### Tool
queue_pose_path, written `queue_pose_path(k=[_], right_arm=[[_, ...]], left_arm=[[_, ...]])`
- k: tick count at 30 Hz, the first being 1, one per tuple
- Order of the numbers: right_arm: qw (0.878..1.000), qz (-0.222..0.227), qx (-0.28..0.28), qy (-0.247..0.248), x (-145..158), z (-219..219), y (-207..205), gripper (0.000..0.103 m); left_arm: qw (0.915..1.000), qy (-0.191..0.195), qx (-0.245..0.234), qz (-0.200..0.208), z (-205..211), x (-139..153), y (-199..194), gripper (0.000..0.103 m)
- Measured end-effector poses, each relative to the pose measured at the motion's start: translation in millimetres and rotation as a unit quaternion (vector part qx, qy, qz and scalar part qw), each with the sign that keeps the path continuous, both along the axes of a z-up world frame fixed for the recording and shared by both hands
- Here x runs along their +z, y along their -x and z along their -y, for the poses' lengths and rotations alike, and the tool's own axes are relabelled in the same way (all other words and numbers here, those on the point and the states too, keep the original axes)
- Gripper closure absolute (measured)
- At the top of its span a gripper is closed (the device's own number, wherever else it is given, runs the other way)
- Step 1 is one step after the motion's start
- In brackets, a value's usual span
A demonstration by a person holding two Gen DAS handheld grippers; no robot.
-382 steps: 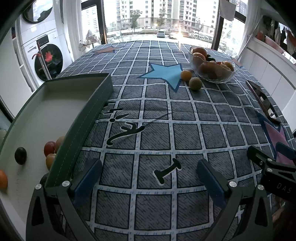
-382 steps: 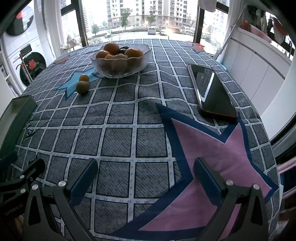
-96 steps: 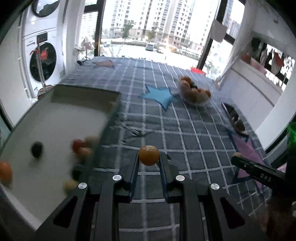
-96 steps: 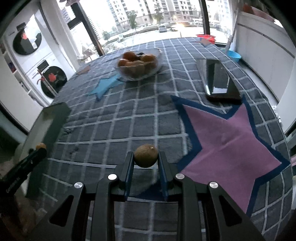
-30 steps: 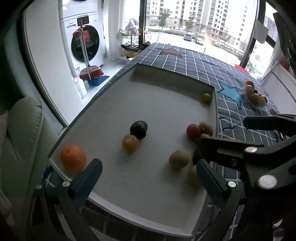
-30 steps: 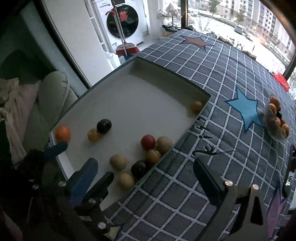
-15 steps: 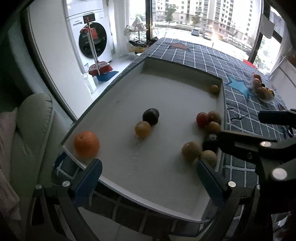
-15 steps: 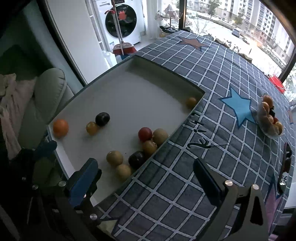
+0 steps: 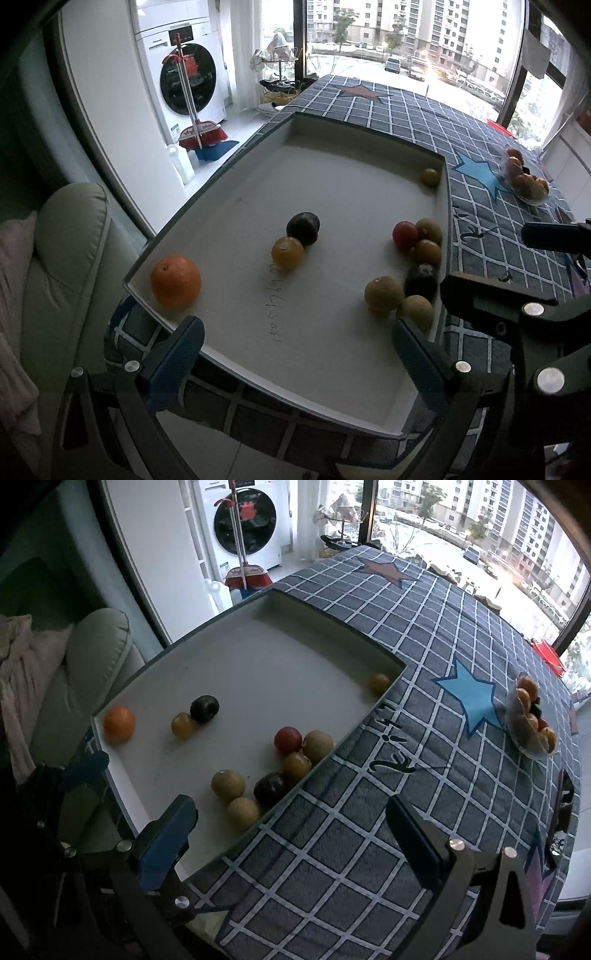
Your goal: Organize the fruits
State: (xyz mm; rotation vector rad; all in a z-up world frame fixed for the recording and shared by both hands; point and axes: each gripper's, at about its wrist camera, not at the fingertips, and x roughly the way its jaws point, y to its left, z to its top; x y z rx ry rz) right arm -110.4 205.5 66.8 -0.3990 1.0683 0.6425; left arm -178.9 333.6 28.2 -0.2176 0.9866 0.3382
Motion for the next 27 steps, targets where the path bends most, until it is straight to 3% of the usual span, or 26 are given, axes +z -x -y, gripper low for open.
queue_pose_path(k=[27], right_arm=[[1.0, -0.007, 0.004, 0.004, -6.6, -3.9, 3.4, 0.0]], left_arm=[[0.9999, -0.011, 0.0, -0.003, 1.2, -0.3, -1.1, 0.001]])
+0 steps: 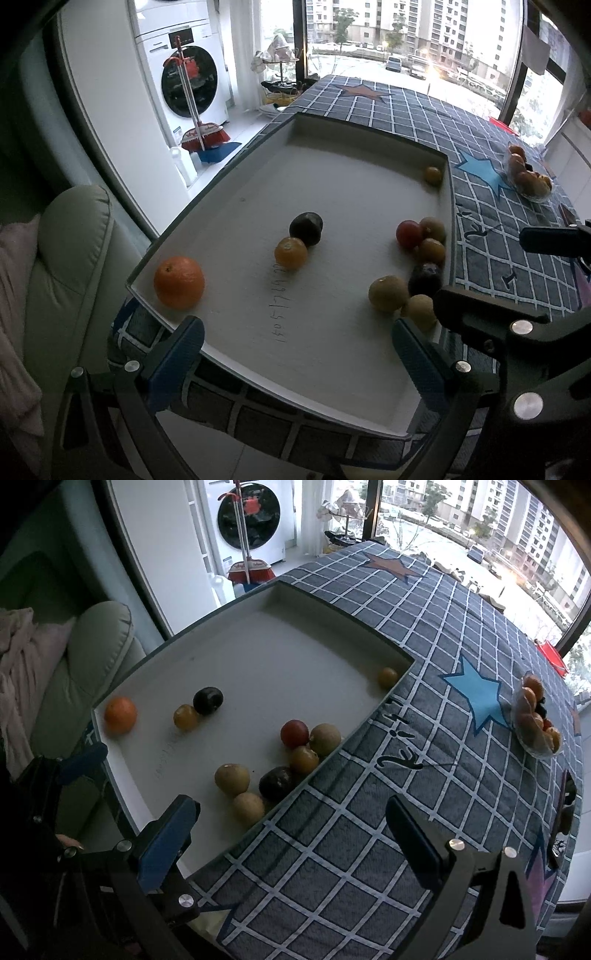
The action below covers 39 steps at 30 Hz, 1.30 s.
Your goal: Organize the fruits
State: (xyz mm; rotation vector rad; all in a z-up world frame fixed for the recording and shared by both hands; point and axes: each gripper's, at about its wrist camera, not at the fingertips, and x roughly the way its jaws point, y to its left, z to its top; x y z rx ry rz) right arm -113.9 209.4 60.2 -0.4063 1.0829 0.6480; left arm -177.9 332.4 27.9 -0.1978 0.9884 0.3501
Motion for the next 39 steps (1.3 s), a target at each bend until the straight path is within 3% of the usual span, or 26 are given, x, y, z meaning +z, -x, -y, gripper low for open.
queue_pose_path(k=[39], right_arm=[[1.0, 0.019, 0.004, 0.015, -5.2, -1.8, 0.7, 0.0]], left_arm=[[0.9999, -0.006, -0.002, -0.011, 1.5, -5.2, -1.8, 0.001]])
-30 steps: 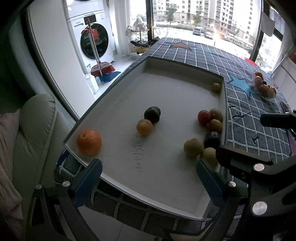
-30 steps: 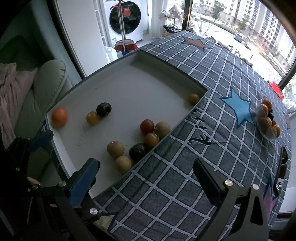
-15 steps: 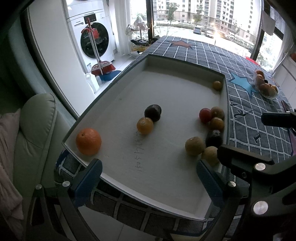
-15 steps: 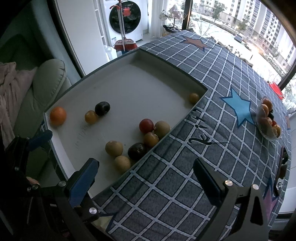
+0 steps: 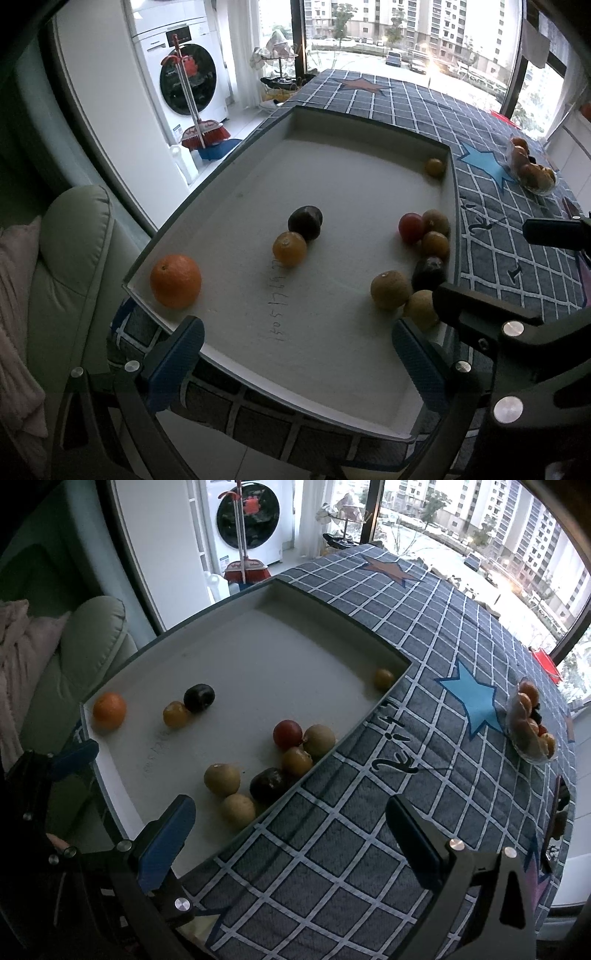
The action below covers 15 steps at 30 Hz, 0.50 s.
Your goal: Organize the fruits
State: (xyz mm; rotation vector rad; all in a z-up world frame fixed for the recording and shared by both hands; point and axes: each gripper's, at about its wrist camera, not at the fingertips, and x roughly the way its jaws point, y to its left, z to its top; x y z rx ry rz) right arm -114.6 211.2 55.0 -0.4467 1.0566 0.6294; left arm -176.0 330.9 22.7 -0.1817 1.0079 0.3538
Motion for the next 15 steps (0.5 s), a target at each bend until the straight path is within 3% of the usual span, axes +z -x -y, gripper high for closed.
queue_pose_path(k=[15], right_arm=[[1.0, -0.007, 0.001, -0.013, -1.5, -1.5, 0.7, 0.0]], left_arm=[[1.0, -0.006, 0.006, 0.005, -0.6, -1.1, 2.2, 0.001]])
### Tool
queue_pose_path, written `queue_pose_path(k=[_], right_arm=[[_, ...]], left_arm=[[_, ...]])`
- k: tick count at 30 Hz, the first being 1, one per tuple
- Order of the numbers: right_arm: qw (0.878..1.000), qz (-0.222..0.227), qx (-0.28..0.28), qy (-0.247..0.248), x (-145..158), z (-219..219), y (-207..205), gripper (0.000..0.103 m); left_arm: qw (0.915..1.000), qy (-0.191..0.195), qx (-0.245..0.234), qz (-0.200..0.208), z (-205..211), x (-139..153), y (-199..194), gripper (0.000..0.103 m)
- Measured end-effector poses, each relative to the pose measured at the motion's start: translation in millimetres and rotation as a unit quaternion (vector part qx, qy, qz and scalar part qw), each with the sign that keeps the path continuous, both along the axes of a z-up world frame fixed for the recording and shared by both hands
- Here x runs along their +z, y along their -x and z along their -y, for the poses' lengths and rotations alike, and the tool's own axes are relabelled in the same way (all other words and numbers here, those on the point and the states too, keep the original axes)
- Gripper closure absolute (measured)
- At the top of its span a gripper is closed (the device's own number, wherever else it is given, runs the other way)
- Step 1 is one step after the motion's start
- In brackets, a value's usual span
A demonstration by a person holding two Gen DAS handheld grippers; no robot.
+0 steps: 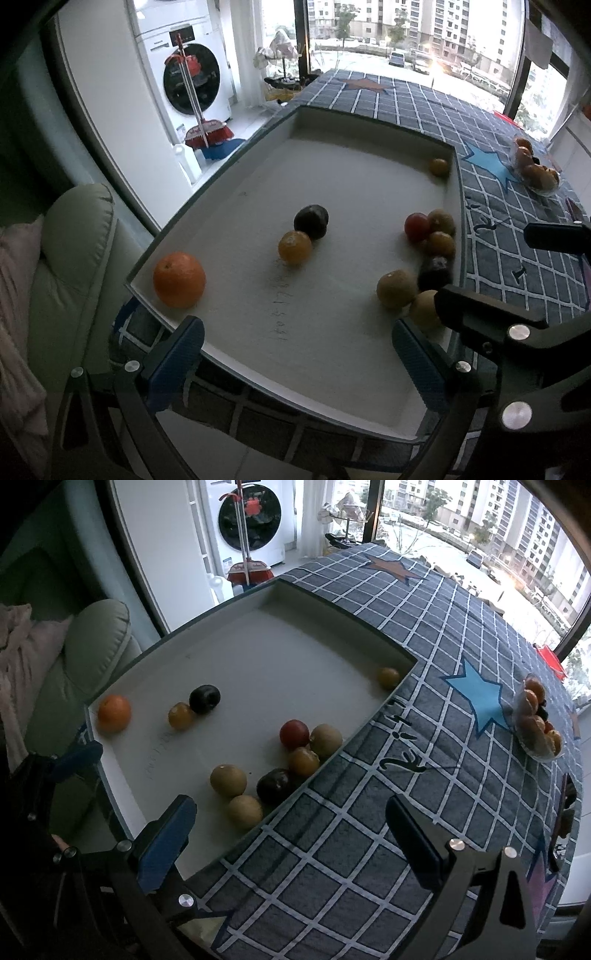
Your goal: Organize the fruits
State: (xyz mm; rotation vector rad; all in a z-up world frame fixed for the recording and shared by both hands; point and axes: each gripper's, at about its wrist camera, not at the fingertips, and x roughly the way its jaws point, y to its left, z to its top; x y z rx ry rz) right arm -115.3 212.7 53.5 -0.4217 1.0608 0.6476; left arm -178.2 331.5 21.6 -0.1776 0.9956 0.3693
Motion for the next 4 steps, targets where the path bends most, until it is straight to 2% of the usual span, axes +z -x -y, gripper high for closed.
queue_pose_path(k=[4], right_arm=[[1.0, 0.0, 0.001, -0.009, 2.8, 1.3, 2.2, 0.0]], left_arm=[[1.0, -0.003, -0.002, 0.003, 1.1, 2.3, 1.3, 0.001]])
